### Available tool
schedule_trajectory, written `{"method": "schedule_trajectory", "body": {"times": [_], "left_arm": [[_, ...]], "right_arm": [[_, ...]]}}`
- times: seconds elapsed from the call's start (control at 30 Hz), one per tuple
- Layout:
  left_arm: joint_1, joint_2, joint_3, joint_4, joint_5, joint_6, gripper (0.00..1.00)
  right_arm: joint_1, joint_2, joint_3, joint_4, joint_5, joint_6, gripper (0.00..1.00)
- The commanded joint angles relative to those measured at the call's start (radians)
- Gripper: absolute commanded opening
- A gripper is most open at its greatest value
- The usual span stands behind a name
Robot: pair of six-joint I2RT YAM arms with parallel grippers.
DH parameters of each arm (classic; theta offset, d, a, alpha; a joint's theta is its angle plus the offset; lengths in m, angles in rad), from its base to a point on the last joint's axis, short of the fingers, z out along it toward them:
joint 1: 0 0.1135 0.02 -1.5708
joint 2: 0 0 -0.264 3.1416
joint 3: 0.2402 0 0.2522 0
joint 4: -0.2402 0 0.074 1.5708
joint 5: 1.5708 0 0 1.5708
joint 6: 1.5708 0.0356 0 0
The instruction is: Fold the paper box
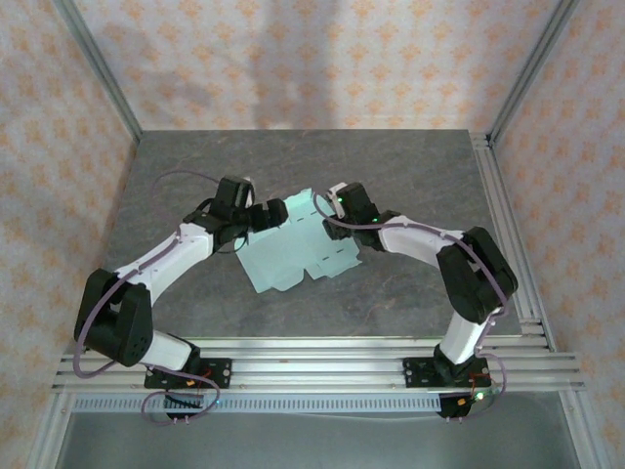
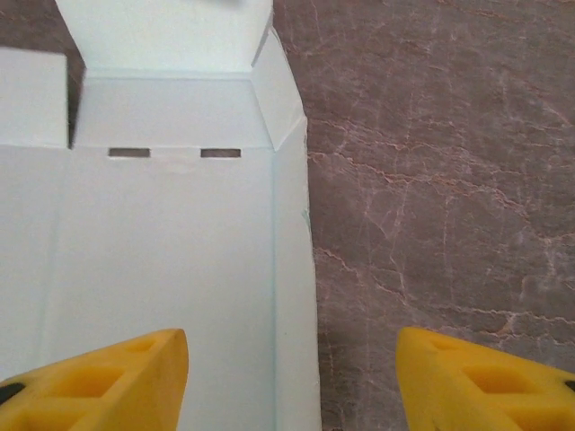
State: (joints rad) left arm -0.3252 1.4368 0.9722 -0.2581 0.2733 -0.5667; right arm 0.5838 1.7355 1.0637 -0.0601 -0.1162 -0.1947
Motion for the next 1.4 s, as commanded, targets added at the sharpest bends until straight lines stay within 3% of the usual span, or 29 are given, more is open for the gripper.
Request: {"method": "schedule_trajectory", "body": {"times": [0.0,0.13,0.37,0.47,0.73,1.1,1.37], "left_arm": [[-0.003,0.011,0.03,0.001,-0.007,0.01,1.0],[-0.006,0.012,0.008,0.062,-0.016,-0.003,1.0],[-0.013,0.014,-0.049,0.185,-0.046,-0.007,1.0],[-0.013,0.027,-0.04,0.174,-0.04,-0.002,1.0],[-0.018,0.037,-0.049,0.181,-0.026,0.001,1.0],[-0.024,0.157,0.045,0.187,-0.035,0.001,1.0],[-0.003,0.29,0.18,0.12,-0.034,0.125,1.0]], "right_arm": [[-0.051,-0.022,-0.012,0.011,-0.151,0.049,0.62],[-0.085,0.023,0.005,-0.011,-0.181,0.046,0.6],[-0.087,0.116,0.017,0.013,-0.159,0.033,0.47],[-0.087,0.117,0.018,0.016,-0.158,0.041,0.39],[-0.087,0.117,-0.006,0.031,-0.137,-0.002,0.04],[-0.061,0.025,-0.123,0.219,-0.073,-0.115,0.0],[-0.031,-0.001,-0.171,0.309,-0.052,-0.179,0.0]]}}
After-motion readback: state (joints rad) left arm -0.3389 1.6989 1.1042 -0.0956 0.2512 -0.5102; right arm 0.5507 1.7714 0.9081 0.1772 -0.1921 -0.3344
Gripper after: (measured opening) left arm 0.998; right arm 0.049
